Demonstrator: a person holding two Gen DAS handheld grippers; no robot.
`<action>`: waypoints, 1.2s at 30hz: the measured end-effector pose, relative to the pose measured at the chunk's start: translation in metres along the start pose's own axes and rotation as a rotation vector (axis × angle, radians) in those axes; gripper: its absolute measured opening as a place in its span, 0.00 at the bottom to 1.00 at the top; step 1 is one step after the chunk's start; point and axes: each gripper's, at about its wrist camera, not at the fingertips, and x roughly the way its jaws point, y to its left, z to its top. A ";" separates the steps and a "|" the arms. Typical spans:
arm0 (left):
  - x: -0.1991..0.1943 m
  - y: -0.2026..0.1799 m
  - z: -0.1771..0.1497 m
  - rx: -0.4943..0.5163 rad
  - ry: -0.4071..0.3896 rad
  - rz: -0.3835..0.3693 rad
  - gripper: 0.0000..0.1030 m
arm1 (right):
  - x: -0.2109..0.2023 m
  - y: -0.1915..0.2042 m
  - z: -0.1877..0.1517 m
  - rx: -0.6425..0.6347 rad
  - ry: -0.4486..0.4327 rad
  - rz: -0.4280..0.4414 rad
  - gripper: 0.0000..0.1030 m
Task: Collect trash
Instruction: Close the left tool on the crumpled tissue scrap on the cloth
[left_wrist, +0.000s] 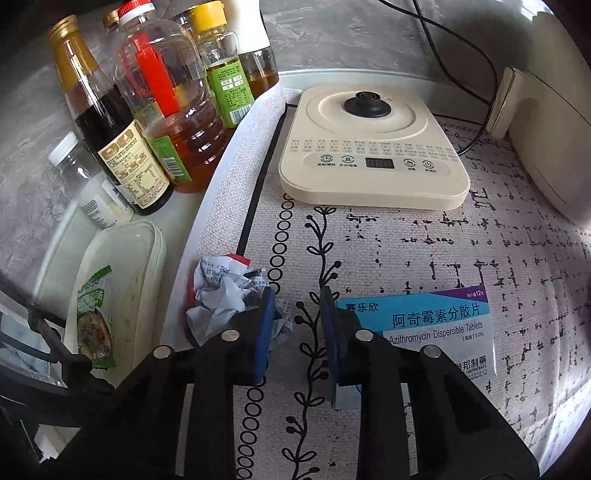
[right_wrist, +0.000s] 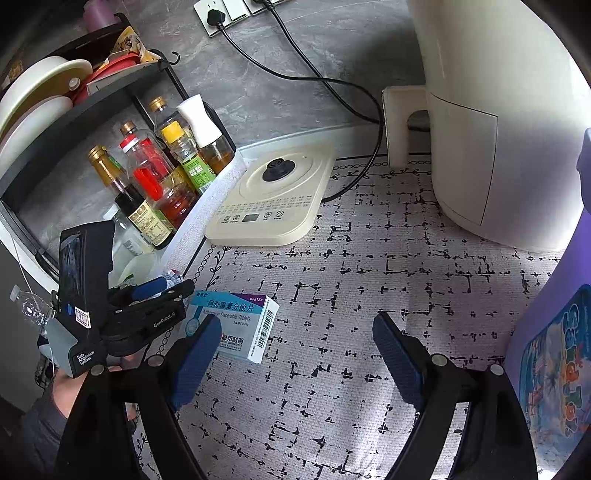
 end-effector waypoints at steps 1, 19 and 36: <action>0.003 0.000 -0.002 -0.013 0.020 -0.022 0.06 | 0.000 0.000 0.000 0.001 -0.001 0.001 0.81; -0.047 -0.014 0.000 0.012 -0.106 -0.138 0.21 | -0.008 -0.001 0.001 0.001 -0.021 0.019 0.80; -0.005 0.012 0.007 -0.044 -0.056 -0.015 0.62 | 0.007 -0.004 -0.008 0.016 0.020 -0.002 0.80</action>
